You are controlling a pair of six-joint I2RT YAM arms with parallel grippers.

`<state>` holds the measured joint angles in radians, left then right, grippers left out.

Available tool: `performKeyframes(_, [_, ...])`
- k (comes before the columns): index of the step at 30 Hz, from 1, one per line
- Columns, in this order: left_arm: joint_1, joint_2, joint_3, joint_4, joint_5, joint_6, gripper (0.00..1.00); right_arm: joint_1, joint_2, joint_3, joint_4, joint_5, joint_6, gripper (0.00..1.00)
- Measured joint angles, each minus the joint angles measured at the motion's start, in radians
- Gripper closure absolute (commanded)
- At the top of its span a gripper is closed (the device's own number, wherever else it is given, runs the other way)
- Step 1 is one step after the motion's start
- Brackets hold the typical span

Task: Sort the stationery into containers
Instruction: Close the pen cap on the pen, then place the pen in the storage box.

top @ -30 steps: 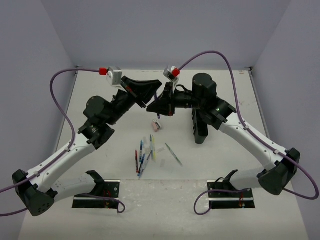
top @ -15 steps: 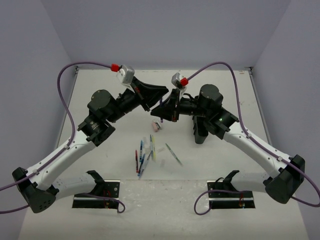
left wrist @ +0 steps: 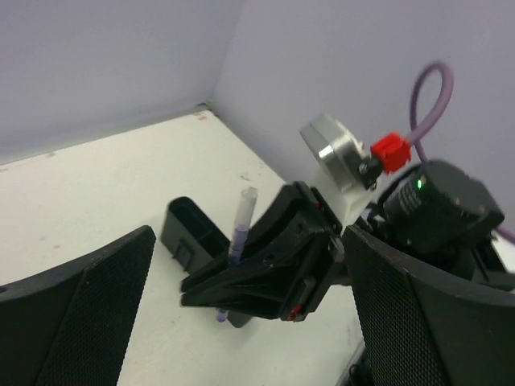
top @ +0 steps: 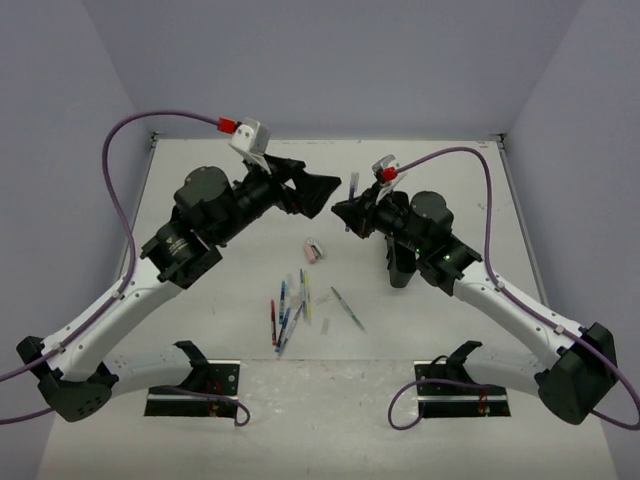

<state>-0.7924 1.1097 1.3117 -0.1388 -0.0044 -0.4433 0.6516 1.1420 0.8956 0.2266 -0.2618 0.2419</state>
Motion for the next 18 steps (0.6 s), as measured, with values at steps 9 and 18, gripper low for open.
performKeyframes(9, [0.002, -0.172, 0.000, -0.124, -0.239, 0.047, 0.00, -0.251, 0.060, -0.091, -0.016, 0.287, 0.007, 1.00])
performKeyframes(18, [0.002, -0.225, -0.128, -0.220, -0.257, 0.070, 0.00, -0.334, 0.312, 0.039, -0.009, 0.343, 0.003, 0.98])
